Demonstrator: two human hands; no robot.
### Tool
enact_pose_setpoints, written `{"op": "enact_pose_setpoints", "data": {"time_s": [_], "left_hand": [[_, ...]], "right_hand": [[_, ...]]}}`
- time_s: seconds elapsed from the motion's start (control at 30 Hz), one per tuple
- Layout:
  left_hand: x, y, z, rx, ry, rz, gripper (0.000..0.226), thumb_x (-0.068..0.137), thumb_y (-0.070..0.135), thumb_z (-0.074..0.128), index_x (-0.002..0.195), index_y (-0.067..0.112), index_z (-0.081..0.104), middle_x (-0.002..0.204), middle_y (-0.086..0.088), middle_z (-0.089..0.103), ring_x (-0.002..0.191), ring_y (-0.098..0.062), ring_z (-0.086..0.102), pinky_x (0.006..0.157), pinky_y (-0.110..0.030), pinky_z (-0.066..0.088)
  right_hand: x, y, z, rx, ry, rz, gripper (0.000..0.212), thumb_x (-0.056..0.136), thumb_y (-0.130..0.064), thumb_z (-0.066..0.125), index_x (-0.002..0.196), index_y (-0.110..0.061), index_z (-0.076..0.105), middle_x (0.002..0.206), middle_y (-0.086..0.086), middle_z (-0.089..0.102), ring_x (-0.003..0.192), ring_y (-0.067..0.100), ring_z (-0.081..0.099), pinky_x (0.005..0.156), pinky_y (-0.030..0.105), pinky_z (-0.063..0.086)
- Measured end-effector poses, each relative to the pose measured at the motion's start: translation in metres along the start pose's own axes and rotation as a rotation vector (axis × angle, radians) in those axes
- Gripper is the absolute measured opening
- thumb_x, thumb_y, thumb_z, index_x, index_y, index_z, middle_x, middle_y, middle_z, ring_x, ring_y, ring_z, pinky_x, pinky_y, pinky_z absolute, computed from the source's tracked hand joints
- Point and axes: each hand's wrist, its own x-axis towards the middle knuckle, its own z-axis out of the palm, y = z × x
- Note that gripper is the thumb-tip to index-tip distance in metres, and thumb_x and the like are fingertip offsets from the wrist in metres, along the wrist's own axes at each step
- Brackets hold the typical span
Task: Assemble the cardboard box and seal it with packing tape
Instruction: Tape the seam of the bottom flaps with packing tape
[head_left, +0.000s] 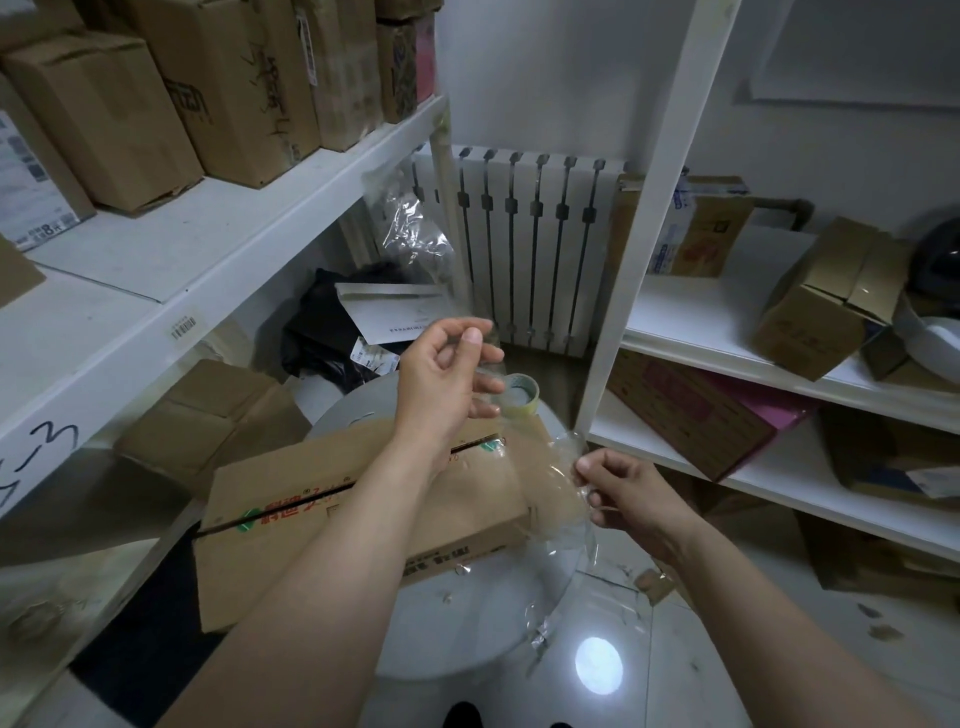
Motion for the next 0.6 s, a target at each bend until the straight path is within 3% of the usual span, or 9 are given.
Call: {"op": "enact_pose_setpoints", "data": {"time_s": [0.17, 0.3, 0.43, 0.53, 0.6], "left_hand": [[0.009, 0.009, -0.004, 0.048, 0.094, 0.085, 0.013, 0.1, 0.023, 0.052, 0.098, 0.024, 0.064, 0.072, 0.009, 0.067, 0.05, -0.004, 0.052, 0.039, -0.021, 0.037], [0.011, 0.008, -0.004, 0.134, 0.041, 0.092, 0.013, 0.1, 0.022, 0.052, 0.099, 0.022, 0.065, 0.074, 0.008, 0.067, 0.052, -0.002, 0.055, 0.041, -0.021, 0.039], [0.014, 0.014, -0.01, 0.117, 0.102, 0.116, 0.013, 0.1, 0.019, 0.052, 0.099, 0.021, 0.065, 0.075, 0.005, 0.066, 0.054, 0.004, 0.052, 0.047, -0.013, 0.039], [0.024, 0.024, -0.022, 0.166, 0.11, 0.139, 0.013, 0.1, 0.02, 0.052, 0.102, 0.02, 0.064, 0.083, 0.002, 0.068, 0.054, 0.004, 0.053, 0.048, -0.012, 0.039], [0.021, 0.023, -0.016, 0.225, 0.03, 0.117, 0.014, 0.1, 0.018, 0.051, 0.105, 0.017, 0.064, 0.085, 0.001, 0.068, 0.055, 0.005, 0.055, 0.047, -0.01, 0.039]], "right_hand": [[-0.005, 0.025, -0.031, -0.088, 0.281, 0.109, 0.02, 0.096, -0.018, 0.057, 0.086, -0.001, 0.063, 0.054, 0.0, 0.046, 0.043, 0.009, 0.032, 0.04, 0.021, 0.03], [-0.003, 0.037, -0.042, 0.015, 0.402, 0.17, 0.02, 0.098, -0.016, 0.055, 0.082, -0.004, 0.059, 0.064, 0.007, 0.049, 0.048, 0.012, 0.041, 0.036, 0.016, 0.037], [-0.004, 0.044, -0.064, 0.008, 0.609, 0.263, 0.021, 0.098, -0.019, 0.053, 0.089, -0.003, 0.062, 0.068, 0.011, 0.055, 0.052, 0.015, 0.05, 0.048, 0.025, 0.044], [-0.01, 0.052, -0.074, 0.158, 0.573, 0.225, 0.014, 0.098, -0.014, 0.054, 0.095, -0.002, 0.059, 0.064, 0.01, 0.053, 0.038, 0.011, 0.05, 0.04, 0.019, 0.046], [-0.011, 0.051, -0.066, 0.243, 0.515, 0.18, 0.013, 0.098, -0.013, 0.054, 0.094, -0.002, 0.059, 0.064, 0.01, 0.051, 0.046, 0.014, 0.049, 0.042, 0.02, 0.048]]}}
